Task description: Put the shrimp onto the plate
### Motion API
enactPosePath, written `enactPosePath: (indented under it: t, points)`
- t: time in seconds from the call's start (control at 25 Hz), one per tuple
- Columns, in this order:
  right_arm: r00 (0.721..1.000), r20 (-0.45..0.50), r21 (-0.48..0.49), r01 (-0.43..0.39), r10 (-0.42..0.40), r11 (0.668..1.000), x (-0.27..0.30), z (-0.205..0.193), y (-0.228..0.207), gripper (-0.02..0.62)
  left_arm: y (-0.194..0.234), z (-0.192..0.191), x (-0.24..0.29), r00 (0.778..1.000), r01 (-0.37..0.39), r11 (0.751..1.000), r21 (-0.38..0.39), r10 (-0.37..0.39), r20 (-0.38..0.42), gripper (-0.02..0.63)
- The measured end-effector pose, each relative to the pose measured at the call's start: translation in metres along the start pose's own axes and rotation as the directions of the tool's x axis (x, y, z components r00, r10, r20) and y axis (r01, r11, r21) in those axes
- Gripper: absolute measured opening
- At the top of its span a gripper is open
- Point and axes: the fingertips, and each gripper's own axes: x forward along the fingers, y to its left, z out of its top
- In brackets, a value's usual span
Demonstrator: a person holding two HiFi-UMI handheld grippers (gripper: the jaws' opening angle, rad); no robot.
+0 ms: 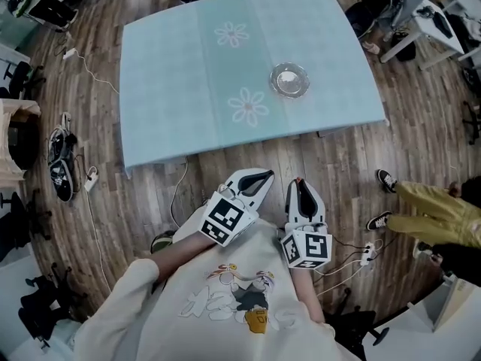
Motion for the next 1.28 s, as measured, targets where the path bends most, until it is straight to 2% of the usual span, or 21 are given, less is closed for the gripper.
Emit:
enactPosePath:
  t: [0.24,0.44,0.64,1.04,1.28]
  points:
    - [1.0,-0.026,-0.021,0.001,-0.001,1.0,0.052,0.007,0.014,0.067,0.054,0.003,-0.006,1.0,0.003,1.0,-0.023,-0.002,0.007,0.003]
    - [0.999,-0.046,-0.005,0.007,-0.007,1.0,0.075,0.007,0.025,0.067,0.08,-0.002,-0.009,1.0,-0.01,0.997,-0.072,0.01,0.003,0.003]
    - [0.997,-0.073,-0.004,-0.014,0.014,1.0,0.093,0.004,0.036,0.067,0.096,0.004,-0.007,1.0,-0.014,0.999,-0.052,0.015,0.01,0.003]
    - [0.997,-0.066,-0.001,-0.046,0.046,0.999,0.127,0.024,-0.004,0.067,0.115,0.019,0.03,0.998,-0.068,0.997,-0.046,0.069,0.007,0.003]
    - [0.992,-0.079,-0.033,-0.106,0.103,0.994,0.164,0.042,-0.03,0.067,0.135,0.035,0.07,0.995,-0.101,0.993,-0.057,0.101,0.002,0.003]
